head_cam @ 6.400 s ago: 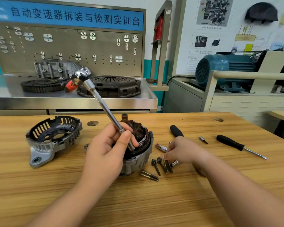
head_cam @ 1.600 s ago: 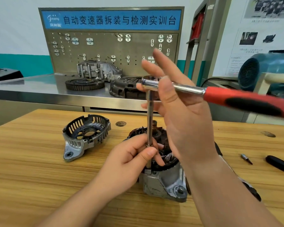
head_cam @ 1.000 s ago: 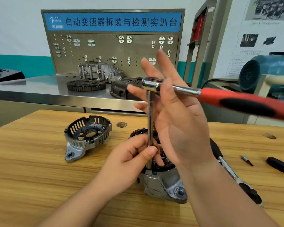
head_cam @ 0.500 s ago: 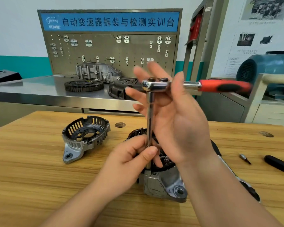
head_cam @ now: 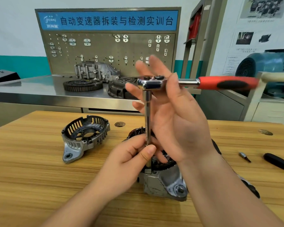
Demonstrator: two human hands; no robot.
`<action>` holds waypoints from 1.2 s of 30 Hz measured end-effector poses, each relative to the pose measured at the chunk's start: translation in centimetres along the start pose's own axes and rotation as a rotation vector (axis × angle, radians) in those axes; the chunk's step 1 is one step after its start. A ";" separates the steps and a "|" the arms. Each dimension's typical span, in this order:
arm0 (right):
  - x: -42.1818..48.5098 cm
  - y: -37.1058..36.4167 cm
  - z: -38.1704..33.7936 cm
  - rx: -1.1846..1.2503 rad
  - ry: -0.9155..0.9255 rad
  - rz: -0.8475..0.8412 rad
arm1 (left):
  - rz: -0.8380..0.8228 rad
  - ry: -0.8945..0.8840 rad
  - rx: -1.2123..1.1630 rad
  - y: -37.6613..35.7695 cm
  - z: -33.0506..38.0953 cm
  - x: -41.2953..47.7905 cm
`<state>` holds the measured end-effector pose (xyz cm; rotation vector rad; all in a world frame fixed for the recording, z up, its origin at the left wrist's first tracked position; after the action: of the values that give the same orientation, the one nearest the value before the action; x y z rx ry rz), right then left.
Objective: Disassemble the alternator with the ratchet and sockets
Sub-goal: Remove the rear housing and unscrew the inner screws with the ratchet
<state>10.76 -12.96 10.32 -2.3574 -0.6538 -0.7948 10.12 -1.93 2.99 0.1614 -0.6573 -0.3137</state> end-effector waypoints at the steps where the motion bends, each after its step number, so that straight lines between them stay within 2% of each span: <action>1: 0.0 0.0 0.1 0.011 -0.031 0.008 | -0.008 -0.013 0.011 -0.1 0.1 -0.1; 4: 0.0 0.1 0.1 -0.028 -0.024 0.022 | -0.010 -0.016 0.054 -0.2 0.2 -0.2; 8: -0.1 0.0 -0.5 -0.305 0.196 -0.020 | 0.019 0.031 0.063 -0.1 -0.2 0.0; 10: -0.1 -0.2 -0.5 -0.356 0.224 -0.041 | 0.026 0.052 0.046 -0.1 -0.3 0.1; 12: -0.1 -0.3 -0.3 -0.332 0.172 -0.023 | 0.027 0.046 0.044 0.0 -0.3 0.1; 16: -0.2 0.1 0.1 -0.129 -0.019 0.061 | -0.039 0.024 0.007 0.2 0.1 0.0; 17: -0.2 0.3 0.1 -0.154 -0.030 0.075 | -0.056 0.034 0.008 0.3 0.1 0.0; 22: -0.6 0.4 -0.4 -0.395 0.180 0.024 | -0.022 0.064 0.088 0.4 -0.1 0.1; 23: -0.7 -0.1 -0.6 -0.346 0.132 0.018 | -0.009 0.069 0.101 0.3 -0.2 0.1; 24: -0.9 0.1 -0.8 -0.330 0.163 0.047 | 0.002 0.074 0.107 0.3 -0.2 0.1; 28: -0.3 -0.2 -0.6 -0.270 0.116 -0.007 | -0.018 0.059 0.077 0.0 0.0 0.0; 32: -0.3 0.0 0.0 -0.171 -0.028 0.036 | -0.029 0.055 0.055 0.0 0.3 -0.2; 36: -0.2 0.1 -0.4 -0.287 0.120 0.028 | 0.007 0.059 0.091 0.1 0.3 -0.2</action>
<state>10.52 -13.31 10.39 -2.5420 -0.4810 -1.0693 9.83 -1.81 3.12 0.2547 -0.6142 -0.2715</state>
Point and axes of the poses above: each hand's wrist, its own x-axis towards the middle knuckle, its own y-axis out of the back of the hand, z = x × y, the point moved 1 cm from there along x, towards the middle knuckle, and after that the axes turned 1 degree about y, right-handed, at the moved point
